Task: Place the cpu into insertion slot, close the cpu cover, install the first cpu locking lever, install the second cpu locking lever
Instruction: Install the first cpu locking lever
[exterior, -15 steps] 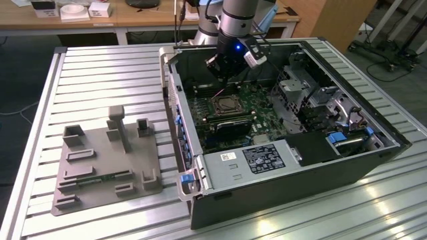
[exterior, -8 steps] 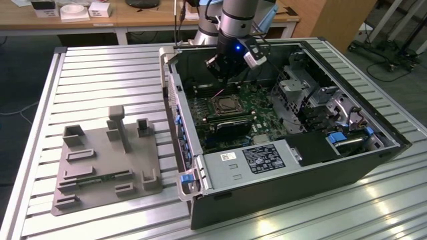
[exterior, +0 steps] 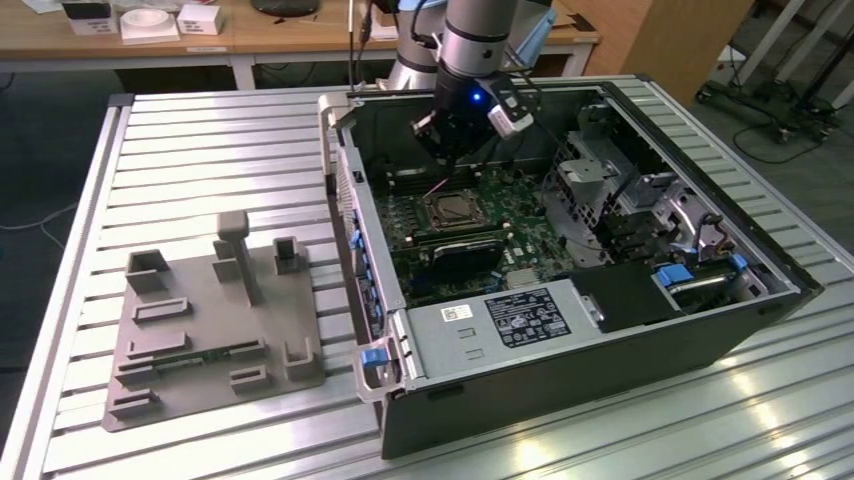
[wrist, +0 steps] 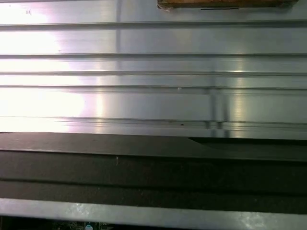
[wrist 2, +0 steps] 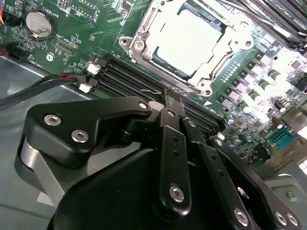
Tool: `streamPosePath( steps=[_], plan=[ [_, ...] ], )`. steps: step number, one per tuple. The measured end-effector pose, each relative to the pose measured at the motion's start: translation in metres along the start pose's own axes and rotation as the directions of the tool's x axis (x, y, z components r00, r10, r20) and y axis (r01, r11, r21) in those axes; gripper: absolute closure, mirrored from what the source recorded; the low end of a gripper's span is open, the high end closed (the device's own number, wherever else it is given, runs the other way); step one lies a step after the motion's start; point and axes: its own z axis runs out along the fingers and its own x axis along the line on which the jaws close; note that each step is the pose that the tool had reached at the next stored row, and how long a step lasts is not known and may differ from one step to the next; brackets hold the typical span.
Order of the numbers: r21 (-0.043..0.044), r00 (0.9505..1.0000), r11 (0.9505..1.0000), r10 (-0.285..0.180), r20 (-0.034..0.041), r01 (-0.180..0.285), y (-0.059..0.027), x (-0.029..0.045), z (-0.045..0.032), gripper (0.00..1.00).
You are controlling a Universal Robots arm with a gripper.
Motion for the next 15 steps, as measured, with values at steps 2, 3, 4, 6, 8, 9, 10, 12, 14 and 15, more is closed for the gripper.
streamPosePath(
  steps=[2,3,4,6,8,9,10,12,14,15],
  plan=[
    [-0.0001,1.0,1.0,0.0,0.0001,0.0,0.0003,-0.0005,0.0012,0.9],
    [0.0,1.0,1.0,0.0,0.0,0.0,0.0005,-0.0009,0.0017,0.9],
    [0.0,1.0,1.0,0.0,0.0,0.0,0.0005,-0.0013,0.0022,0.9],
    [0.0002,1.0,1.0,0.0,-0.0001,0.0,0.0006,-0.0025,0.0033,0.9],
    [0.0002,1.0,1.0,0.0,-0.0001,0.0,0.0007,-0.0038,0.0042,0.9],
    [0.0001,1.0,1.0,0.0,-0.0001,0.0,0.0008,-0.0045,0.0047,0.9],
    [0.0002,1.0,1.0,0.0,-0.0001,0.0,0.0008,-0.0051,0.0051,0.9],
    [0.0,1.0,1.0,0.0,0.0,0.0,0.0009,-0.0065,0.0061,0.9],
    [0.0002,1.0,1.0,0.0,-0.0001,0.0,0.0011,-0.0082,0.0071,0.9],
    [0.0001,1.0,1.0,0.0,-0.0001,0.0,0.0012,-0.009,0.0076,0.9]
  ],
)
